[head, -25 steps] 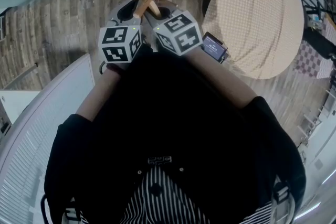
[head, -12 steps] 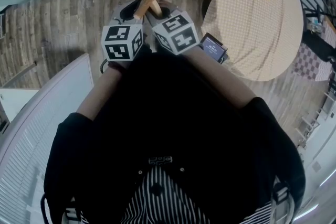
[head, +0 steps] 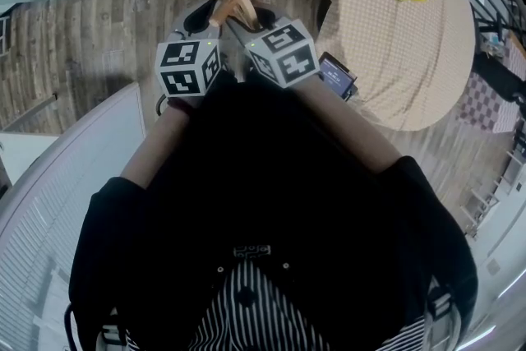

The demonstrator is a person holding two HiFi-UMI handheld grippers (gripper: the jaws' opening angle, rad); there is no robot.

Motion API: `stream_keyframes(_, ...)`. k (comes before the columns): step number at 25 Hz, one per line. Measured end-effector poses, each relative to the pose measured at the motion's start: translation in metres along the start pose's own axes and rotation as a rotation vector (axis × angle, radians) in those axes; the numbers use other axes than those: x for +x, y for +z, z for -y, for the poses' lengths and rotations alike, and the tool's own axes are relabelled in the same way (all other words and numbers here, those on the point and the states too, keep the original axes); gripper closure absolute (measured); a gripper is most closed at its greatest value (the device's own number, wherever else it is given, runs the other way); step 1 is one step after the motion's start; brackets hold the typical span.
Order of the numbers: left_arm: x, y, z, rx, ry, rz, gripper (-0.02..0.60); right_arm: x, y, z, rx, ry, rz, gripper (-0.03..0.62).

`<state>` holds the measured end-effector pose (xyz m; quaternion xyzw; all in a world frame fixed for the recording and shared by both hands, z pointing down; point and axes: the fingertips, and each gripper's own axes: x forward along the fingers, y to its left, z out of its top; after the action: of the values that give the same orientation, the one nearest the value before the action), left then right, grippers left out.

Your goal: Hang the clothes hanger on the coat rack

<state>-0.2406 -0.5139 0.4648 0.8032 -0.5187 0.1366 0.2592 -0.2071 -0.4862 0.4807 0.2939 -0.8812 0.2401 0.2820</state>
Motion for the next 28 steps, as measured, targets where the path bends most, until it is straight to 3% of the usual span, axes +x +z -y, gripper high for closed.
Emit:
stream_keyframes(12,-0.019,0.004,0.025,0.019,0.004,0.040,0.578,-0.048,0.005,0.018,0.012,-0.096,0.117,0.441)
stream_keyframes(15,-0.026,0.006,0.029,0.023,0.013,0.061,0.578,-0.065,0.012,0.025,0.011,-0.155,0.190,0.444)
stream_keyframes(18,-0.034,0.006,0.030,0.031,0.018,0.083,0.578,-0.087,0.027,0.033,-0.036,-0.236,0.284,0.591)
stream_keyframes(28,-0.049,0.014,0.037,0.048,0.040,0.139,0.578,-0.096,0.030,0.018,-0.096,-0.190,0.308,0.592)
